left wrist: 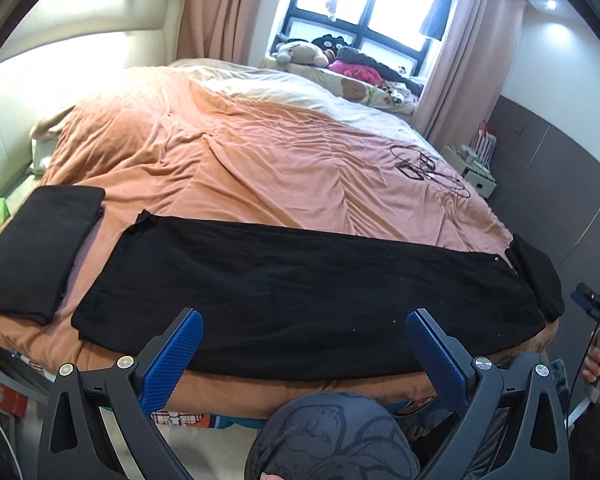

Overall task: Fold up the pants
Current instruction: 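Raise both tools away from the folded pants, then lower both open tools onto the folded edge of the pants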

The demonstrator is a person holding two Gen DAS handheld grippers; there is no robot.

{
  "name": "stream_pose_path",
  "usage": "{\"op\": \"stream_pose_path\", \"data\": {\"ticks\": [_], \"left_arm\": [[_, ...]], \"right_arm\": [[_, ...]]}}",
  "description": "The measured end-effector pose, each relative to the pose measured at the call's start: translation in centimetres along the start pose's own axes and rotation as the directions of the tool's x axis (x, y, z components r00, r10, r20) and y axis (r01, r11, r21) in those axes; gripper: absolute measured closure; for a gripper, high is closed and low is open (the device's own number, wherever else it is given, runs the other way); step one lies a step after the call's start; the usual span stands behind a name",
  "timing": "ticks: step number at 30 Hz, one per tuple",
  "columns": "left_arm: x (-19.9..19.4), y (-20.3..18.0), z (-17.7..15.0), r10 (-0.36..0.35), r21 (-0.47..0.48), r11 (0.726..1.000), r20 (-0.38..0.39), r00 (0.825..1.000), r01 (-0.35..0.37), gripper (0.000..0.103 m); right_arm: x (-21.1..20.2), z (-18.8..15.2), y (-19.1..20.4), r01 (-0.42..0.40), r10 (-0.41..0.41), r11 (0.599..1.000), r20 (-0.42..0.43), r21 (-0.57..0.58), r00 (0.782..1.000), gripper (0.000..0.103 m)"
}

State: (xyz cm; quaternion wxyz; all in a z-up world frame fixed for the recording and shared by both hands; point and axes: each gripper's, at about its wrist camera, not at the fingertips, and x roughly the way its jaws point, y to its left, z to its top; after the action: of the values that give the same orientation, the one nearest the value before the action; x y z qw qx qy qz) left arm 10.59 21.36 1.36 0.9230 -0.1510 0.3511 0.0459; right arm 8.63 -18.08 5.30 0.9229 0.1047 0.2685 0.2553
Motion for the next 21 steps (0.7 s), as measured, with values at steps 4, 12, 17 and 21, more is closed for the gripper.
{"op": "stream_pose_path", "data": {"ticks": [4, 12, 17, 21], "left_arm": [[1.4, -0.3, 0.7, 0.007, 0.012, 1.0, -0.012, 1.0, -0.007, 0.0], [5.0, 0.7, 2.7, 0.02, -0.014, 1.0, -0.042, 0.999, -0.021, 0.0], [7.4, 1.7, 4.1, 0.042, -0.032, 0.999, -0.045, 0.998, -0.044, 0.001], [9.0, 2.7, 5.2, 0.057, -0.076, 0.995, -0.037, 0.998, -0.06, 0.001]], "right_arm": [[2.3, 1.1, 0.9, -0.022, 0.021, 0.999, -0.018, -0.032, 1.0, 0.016], [8.7, 3.6, 2.6, -0.057, 0.052, 0.995, -0.068, -0.081, 0.996, 0.016], [13.1, 5.3, 3.6, -0.08, 0.07, 0.991, -0.098, -0.107, 0.993, 0.016], [16.7, 6.6, 4.0, -0.102, 0.085, 0.986, -0.129, -0.132, 0.988, 0.016]]}}
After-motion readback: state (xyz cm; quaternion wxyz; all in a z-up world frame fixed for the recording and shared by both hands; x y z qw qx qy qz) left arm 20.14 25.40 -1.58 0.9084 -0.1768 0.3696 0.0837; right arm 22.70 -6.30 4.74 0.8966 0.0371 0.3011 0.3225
